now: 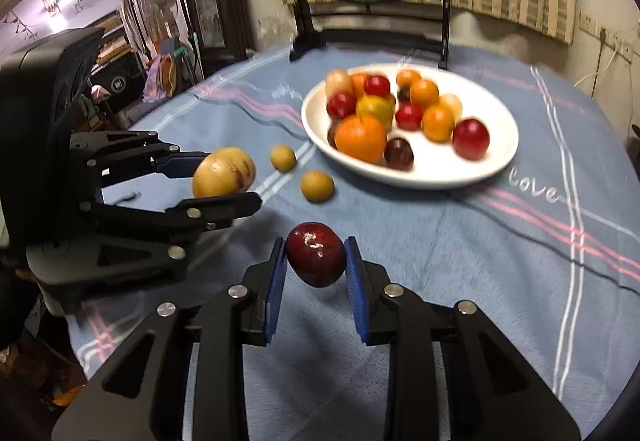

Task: Organize fruits
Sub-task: 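Carry the pear and dark red plum onto the white plate and open both grippers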

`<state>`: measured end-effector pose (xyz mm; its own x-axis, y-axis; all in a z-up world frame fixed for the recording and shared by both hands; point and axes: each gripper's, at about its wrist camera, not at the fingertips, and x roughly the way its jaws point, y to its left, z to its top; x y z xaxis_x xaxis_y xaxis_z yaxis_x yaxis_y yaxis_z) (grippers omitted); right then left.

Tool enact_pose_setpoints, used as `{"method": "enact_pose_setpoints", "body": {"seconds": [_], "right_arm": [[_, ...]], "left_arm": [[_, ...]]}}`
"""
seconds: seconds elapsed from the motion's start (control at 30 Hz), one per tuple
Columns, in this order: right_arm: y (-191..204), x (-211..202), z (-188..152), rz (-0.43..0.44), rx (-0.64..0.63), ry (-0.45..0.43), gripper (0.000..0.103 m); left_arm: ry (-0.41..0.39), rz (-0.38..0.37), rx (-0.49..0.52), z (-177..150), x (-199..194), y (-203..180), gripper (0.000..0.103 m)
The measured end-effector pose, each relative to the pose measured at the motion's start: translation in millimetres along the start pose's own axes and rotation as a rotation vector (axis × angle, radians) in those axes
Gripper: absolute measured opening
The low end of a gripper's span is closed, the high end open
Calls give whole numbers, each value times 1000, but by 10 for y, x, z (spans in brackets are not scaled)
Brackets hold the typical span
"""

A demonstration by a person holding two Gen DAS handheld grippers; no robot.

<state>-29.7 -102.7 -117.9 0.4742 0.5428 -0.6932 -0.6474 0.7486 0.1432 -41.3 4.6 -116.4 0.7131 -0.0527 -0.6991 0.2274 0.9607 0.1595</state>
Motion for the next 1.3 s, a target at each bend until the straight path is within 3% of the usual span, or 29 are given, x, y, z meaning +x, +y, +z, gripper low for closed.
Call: {"method": "enact_pose_setpoints", "body": {"seconds": [0.13,0.4,0.9,1.0,1.3], "right_arm": [[63,-218,52,-6,-14,-43,30],[57,-446,93,-21,-28,-75,30],[-133,-221,12,-23,-25,-5,30],[-137,-153,-7,-23,-32,5,30],[-293,-365,318,-57,-18,-77,30]], "left_arm": [[-45,48,21,69,-198,-123,40],[-82,66,46,168,-339,-246,40],[-40,67,71,220,-38,-284,40],[-33,51,56,242,-18,-233,40],[-72,77,-41,615,-55,61,40]]}}
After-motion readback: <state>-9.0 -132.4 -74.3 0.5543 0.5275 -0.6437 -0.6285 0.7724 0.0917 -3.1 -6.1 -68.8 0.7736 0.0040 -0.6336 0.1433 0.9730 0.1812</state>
